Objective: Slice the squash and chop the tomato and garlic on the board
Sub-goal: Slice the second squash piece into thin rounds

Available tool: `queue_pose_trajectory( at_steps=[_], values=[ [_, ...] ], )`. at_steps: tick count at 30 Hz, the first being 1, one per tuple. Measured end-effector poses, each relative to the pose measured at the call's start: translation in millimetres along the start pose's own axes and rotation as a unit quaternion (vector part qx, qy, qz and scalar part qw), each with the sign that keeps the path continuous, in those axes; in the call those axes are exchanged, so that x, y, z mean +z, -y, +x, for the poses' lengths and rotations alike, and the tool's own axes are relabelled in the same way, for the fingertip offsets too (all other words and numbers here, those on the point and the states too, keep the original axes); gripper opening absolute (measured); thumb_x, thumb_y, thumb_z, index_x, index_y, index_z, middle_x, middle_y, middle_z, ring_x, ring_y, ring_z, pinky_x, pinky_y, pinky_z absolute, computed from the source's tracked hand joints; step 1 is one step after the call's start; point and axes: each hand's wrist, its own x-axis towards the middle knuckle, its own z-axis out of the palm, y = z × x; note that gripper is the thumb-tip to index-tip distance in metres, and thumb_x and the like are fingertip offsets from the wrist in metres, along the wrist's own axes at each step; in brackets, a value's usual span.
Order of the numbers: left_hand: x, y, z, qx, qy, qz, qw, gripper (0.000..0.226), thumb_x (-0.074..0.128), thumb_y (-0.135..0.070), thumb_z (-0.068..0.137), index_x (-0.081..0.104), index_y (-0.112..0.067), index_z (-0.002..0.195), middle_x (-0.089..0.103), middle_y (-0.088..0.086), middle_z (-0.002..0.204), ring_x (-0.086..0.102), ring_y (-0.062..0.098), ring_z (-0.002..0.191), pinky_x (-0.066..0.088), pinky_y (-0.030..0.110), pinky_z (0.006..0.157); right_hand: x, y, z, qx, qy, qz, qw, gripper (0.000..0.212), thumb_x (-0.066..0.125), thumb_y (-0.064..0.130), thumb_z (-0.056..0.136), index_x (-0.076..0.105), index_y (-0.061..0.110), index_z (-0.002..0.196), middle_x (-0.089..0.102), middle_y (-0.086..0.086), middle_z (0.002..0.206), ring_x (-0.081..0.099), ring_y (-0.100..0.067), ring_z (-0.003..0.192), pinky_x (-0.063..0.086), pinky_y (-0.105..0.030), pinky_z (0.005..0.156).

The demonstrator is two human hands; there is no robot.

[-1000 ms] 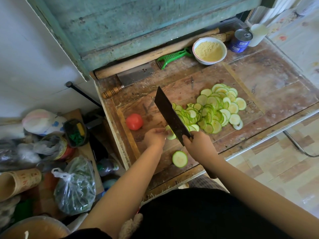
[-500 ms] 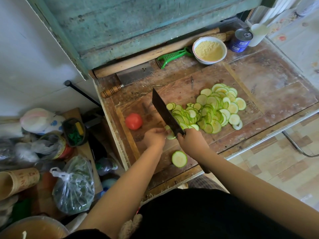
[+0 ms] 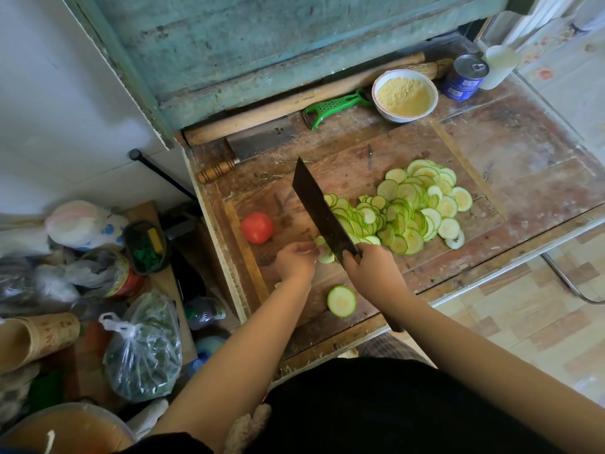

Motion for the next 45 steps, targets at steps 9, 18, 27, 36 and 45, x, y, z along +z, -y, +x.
queue_pose_trajectory(
  at_steps=[9, 18, 27, 36, 45],
  values=[
    [-1, 1, 0, -0.012, 0.004, -0.029, 1.0, 0.019, 0.084, -0.019, 0.068, 0.066, -0.025, 0.069, 0.073, 0.004, 0.091, 0.067, 0.019, 0.091, 0.052, 0.037, 0.09, -2, -5, -9, 0.005, -0.004, 0.017, 1.0, 0.024, 0.048, 0.024, 0.096, 0.053, 0.008, 0.08, 0.05, 0.002, 0.057, 0.046, -0.009, 0.053, 0.033, -0.021, 0.045],
    [-2, 2, 0, 0.003, 0.011, -0.026, 1.0, 0.017, 0.083, -0.021, 0.07, 0.066, -0.025, 0.069, 0.073, 0.006, 0.093, 0.067, 0.019, 0.091, 0.053, 0.034, 0.088, 0, -5, -9, 0.0, 0.0, 0.014, 1.0, 0.024, 0.048, 0.024, 0.096, 0.058, 0.005, 0.085, 0.051, 0.002, 0.058, 0.048, -0.012, 0.053, 0.035, -0.023, 0.046],
    [-4, 3, 4, 0.002, 0.026, -0.019, 0.999, 0.016, 0.083, -0.02, 0.07, 0.068, -0.022, 0.07, 0.073, 0.004, 0.084, 0.069, 0.019, 0.083, 0.055, 0.033, 0.083, 3, 2, -1, 0.012, 0.011, -0.008, 1.0, 0.027, 0.045, 0.024, 0.096, 0.059, 0.002, 0.091, 0.056, -0.006, 0.066, 0.055, -0.027, 0.064, 0.04, -0.028, 0.055],
    [-1, 5, 7, 0.006, 0.027, -0.018, 0.999, 0.014, 0.08, -0.018, 0.074, 0.067, -0.021, 0.072, 0.067, -0.003, 0.07, 0.064, 0.015, 0.073, 0.051, 0.028, 0.075, 20, 10, 18, 0.039, 0.026, -0.041, 0.998, 0.021, 0.044, 0.024, 0.097, 0.05, 0.009, 0.083, 0.053, -0.008, 0.078, 0.05, -0.028, 0.072, 0.038, -0.028, 0.064],
    [-2, 3, 10, -0.001, 0.018, -0.039, 0.999, 0.02, 0.083, -0.018, 0.07, 0.065, -0.024, 0.064, 0.068, -0.001, 0.07, 0.067, 0.02, 0.076, 0.056, 0.036, 0.083, 21, 12, 17, -0.006, -0.009, -0.006, 1.0, 0.027, 0.049, 0.023, 0.095, 0.059, -0.001, 0.086, 0.051, -0.005, 0.06, 0.051, -0.028, 0.062, 0.035, -0.029, 0.054]
  ],
)
